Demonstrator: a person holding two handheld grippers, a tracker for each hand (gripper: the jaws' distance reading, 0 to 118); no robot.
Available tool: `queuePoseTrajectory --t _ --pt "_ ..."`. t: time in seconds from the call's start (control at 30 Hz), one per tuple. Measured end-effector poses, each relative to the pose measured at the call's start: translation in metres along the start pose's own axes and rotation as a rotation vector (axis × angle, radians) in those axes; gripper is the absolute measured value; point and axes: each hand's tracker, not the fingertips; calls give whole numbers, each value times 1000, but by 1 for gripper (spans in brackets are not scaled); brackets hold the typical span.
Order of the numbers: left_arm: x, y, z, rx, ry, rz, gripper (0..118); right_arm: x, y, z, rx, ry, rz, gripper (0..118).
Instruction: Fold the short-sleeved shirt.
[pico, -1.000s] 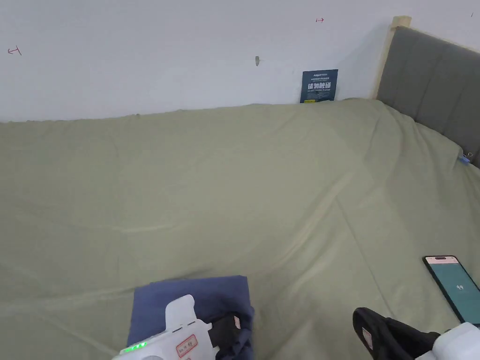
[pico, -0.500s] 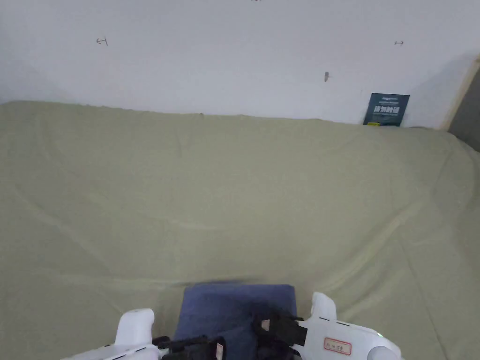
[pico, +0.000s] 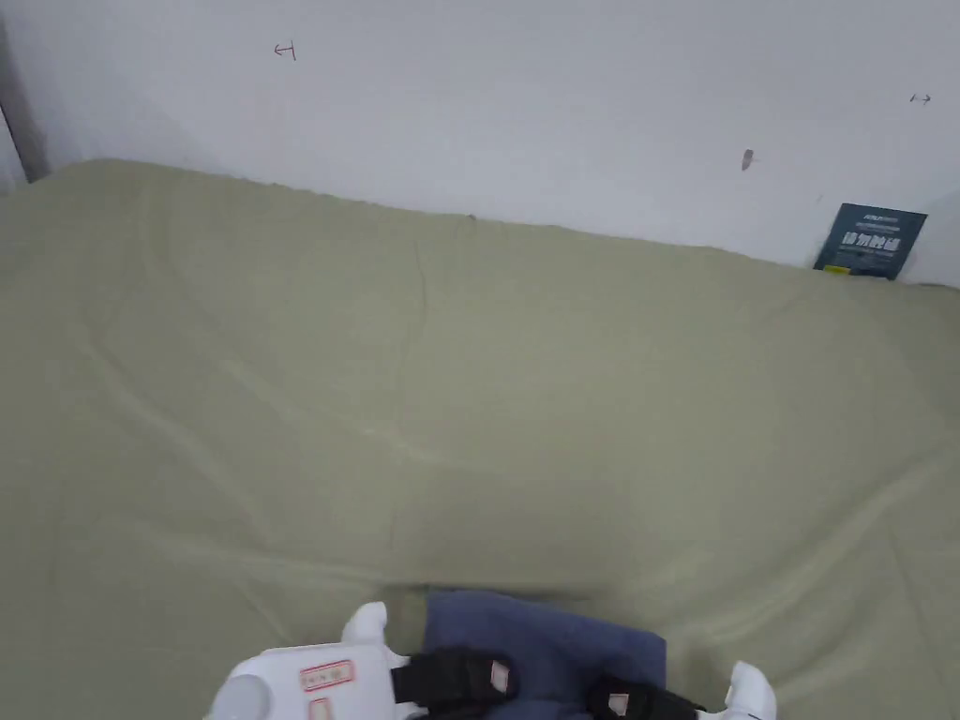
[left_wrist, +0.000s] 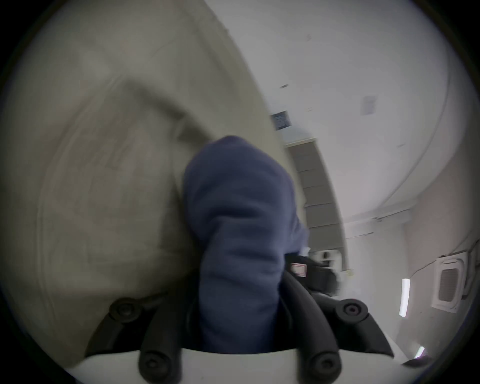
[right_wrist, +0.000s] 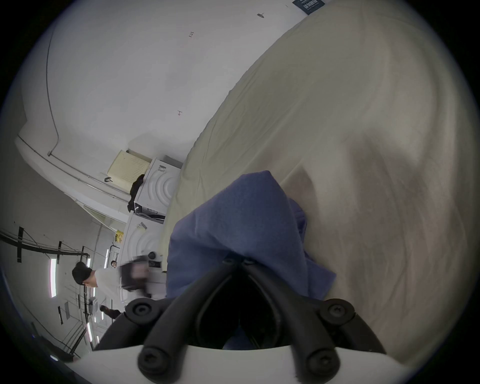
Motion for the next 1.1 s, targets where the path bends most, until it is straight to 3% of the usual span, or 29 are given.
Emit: queuePoseTrajectory --t 0.03,0.07,0.1,0.2,0.3,0.4,0.53,0.6,0.7,0.73,0.83,0.87,0.97,1.03,1.07,1.1 --pt "-2 -5 -7 -16 114 -38 18 -1 0 2 0 5 1 0" --pt "-3 -3 3 16 -24 -32 18 -5 -1 4 -7 0 19 0" --pt "0 -1 10 16 -27 -43 18 -9 -2 9 0 -8 63 0" --pt "15 7 46 41 55 -175 18 -23 -4 26 10 11 127 0" --pt "8 40 112 82 115 -208 18 -32 -7 39 17 3 142 0" --pt "-10 87 200 149 271 -293 18 -40 -17 49 14 1 152 0" --pt "-46 149 306 177 435 -300 18 -46 -31 52 -26 -39 170 0" --pt "-73 176 351 177 584 -379 19 -49 -37 50 -41 -55 163 0" --pt "-124 206 403 218 719 -265 20 -55 -45 46 -53 -96 138 0" --pt "-135 207 413 234 728 -222 25 -57 -47 45 -54 -108 129 0" --pt "-152 204 420 274 691 -216 105 -61 -47 44 -49 -115 111 0" --pt "-150 200 422 301 690 -280 118 -64 -47 43 -52 -121 114 0" --pt "-149 195 441 299 662 -262 118 -72 -46 40 -71 -146 164 0" --pt "-137 188 455 337 743 -316 115 -80 -45 41 -74 -150 193 0" --pt "-129 174 455 360 756 -351 109 -84 -45 42 -70 -152 216 1" --pt "-117 166 457 392 788 -372 96 -90 -45 45 -59 -157 244 1"
